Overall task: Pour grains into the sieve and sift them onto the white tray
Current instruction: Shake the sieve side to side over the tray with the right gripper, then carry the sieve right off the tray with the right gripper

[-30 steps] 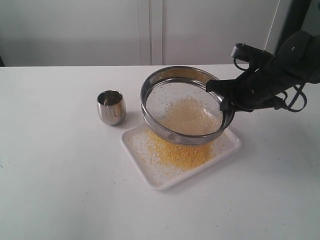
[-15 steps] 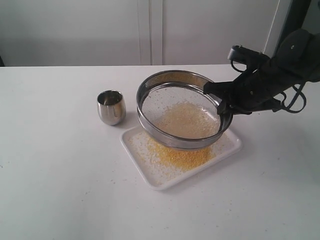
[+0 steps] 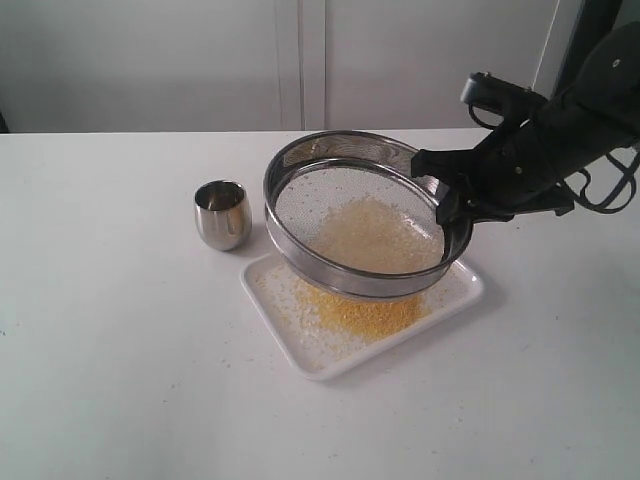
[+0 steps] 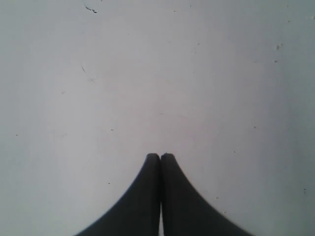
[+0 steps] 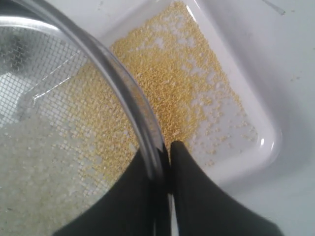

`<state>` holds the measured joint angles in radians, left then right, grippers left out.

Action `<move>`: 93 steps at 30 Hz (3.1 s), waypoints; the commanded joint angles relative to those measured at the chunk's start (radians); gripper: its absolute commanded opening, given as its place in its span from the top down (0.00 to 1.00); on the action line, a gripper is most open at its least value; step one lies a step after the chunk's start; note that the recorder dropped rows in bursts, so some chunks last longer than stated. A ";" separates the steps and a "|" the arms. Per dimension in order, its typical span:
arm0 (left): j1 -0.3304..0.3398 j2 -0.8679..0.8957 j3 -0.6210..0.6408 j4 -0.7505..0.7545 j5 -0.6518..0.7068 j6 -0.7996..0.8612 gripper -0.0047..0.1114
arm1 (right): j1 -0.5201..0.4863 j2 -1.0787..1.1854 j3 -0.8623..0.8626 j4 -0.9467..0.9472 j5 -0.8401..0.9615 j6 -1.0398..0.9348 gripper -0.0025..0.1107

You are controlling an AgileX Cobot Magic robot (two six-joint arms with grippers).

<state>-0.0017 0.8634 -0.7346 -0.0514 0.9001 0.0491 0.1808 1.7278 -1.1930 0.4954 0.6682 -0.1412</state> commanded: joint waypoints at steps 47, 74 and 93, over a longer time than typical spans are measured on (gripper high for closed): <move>0.000 -0.008 0.007 -0.003 0.005 0.004 0.96 | -0.140 -0.293 0.158 -0.112 0.124 0.034 0.98; 0.000 -0.008 0.007 -0.003 0.005 0.004 0.96 | -0.284 -0.115 0.156 -0.108 -0.157 0.128 0.98; 0.000 -0.008 0.007 -0.003 0.005 0.004 0.96 | -0.284 0.163 -0.087 -0.114 -0.318 0.310 0.98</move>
<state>-0.0017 0.8634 -0.7346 -0.0514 0.9001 0.0491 -0.0970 1.8647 -1.2524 0.3616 0.4238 0.1351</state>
